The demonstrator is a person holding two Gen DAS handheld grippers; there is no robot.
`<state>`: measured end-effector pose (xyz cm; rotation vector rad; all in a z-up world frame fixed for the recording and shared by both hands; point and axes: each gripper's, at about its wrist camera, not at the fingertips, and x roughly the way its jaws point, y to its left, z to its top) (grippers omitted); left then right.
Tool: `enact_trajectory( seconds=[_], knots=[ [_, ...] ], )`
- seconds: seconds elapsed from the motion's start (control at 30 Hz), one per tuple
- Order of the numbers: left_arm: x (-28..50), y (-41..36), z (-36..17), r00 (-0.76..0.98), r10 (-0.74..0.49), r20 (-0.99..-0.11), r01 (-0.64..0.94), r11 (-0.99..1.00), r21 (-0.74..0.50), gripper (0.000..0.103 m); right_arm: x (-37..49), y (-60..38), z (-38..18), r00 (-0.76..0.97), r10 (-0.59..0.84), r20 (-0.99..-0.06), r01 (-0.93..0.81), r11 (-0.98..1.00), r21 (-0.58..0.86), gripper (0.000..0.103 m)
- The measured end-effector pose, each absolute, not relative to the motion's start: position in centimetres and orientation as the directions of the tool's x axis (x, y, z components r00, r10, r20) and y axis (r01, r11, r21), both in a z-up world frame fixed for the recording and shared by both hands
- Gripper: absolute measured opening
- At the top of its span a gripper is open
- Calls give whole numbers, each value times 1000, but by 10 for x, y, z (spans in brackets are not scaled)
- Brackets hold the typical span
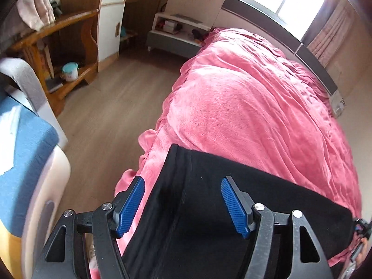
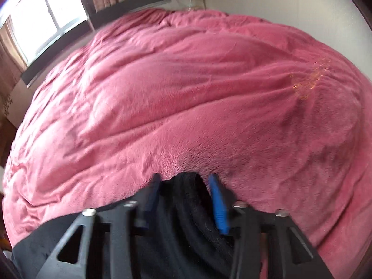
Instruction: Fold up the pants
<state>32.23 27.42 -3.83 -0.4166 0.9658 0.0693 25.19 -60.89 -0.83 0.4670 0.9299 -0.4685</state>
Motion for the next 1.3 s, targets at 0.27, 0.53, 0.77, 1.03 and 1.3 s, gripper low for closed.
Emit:
enact_trajectory(
  seconds=[0.27, 0.53, 0.77, 1.03, 1.3],
  knots=[
    [348, 281, -63, 526, -167, -834, -255, 905, -342, 70, 262, -607, -25, 451, -186, -873, 572, 811, 123, 19],
    [364, 280, -63, 520, -257, -815, -305, 835, -458, 7, 267, -617, -19, 459, -160, -874, 597, 784, 170, 15],
    [326, 285, -10, 642, -289, -710, -223, 816, -533, 5, 232, -626, 19, 577, -106, -810, 594, 736, 327, 14],
    [245, 293, 42, 752, -382, -537, -85, 752, -654, 4, 175, -618, 58, 682, -58, -729, 532, 723, 440, 13],
    [158, 307, 59, 793, -436, -425, 3, 701, -713, 4, 96, -613, 66, 749, -23, -663, 490, 693, 529, 13]
  ],
)
